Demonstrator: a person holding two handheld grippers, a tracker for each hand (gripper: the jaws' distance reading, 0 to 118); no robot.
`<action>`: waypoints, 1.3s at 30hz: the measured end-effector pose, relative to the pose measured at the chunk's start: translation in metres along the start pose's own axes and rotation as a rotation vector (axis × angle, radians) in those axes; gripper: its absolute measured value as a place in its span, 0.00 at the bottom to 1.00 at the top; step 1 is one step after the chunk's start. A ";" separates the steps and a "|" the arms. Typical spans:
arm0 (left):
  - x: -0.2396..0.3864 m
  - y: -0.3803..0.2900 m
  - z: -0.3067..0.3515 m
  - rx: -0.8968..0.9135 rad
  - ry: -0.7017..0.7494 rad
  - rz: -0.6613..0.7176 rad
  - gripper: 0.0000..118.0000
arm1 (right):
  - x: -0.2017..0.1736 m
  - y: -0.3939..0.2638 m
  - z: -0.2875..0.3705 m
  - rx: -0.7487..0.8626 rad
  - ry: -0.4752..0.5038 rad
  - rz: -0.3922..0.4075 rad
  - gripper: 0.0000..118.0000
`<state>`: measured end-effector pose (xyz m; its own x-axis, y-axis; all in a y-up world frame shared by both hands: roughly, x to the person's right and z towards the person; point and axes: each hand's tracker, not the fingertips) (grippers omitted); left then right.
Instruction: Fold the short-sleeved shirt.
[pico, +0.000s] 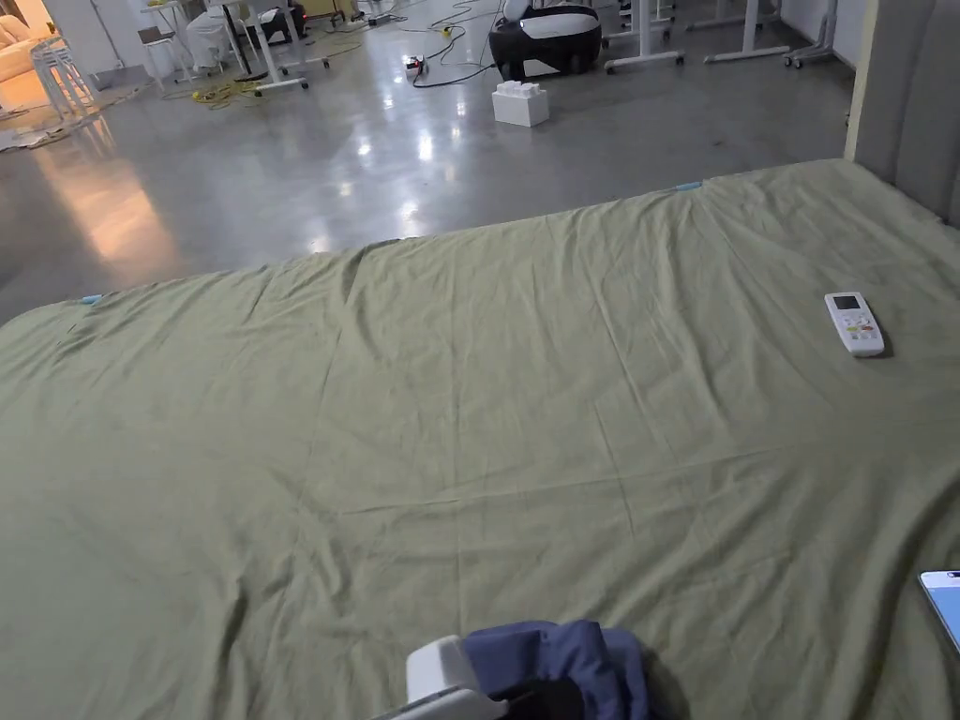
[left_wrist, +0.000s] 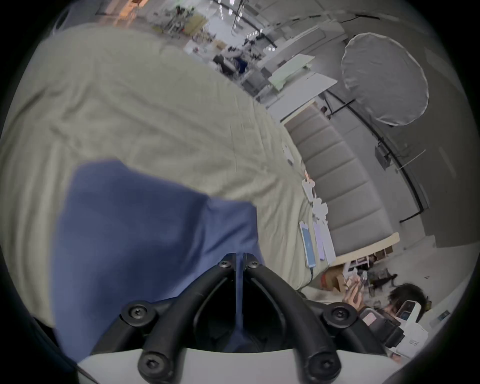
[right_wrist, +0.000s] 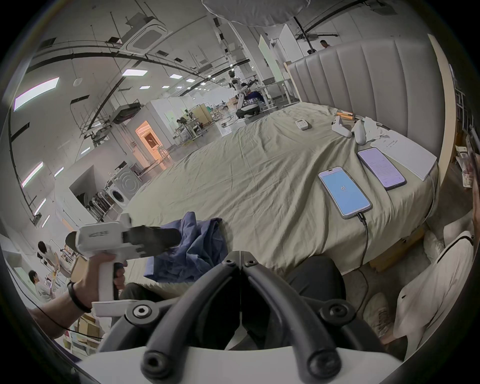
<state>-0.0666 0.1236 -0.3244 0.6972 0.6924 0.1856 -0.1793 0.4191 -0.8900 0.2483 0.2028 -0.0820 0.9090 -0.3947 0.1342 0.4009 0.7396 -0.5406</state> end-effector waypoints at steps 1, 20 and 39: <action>0.002 -0.004 -0.013 -0.034 0.012 -0.007 0.04 | 0.000 0.000 0.001 -0.003 -0.004 0.008 0.00; -0.009 0.014 0.129 0.225 0.048 -0.161 0.00 | -0.092 0.036 -0.162 -0.264 0.289 0.296 0.00; -0.110 0.025 0.070 0.050 -0.139 0.161 0.86 | -0.070 0.004 -0.243 -0.467 0.117 0.294 0.00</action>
<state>-0.1966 0.0988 -0.3377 0.5548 0.8258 0.1012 -0.3177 0.3227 -0.8916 0.1589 0.1008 -0.2959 0.9456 -0.2854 -0.1562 0.0151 0.5180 -0.8552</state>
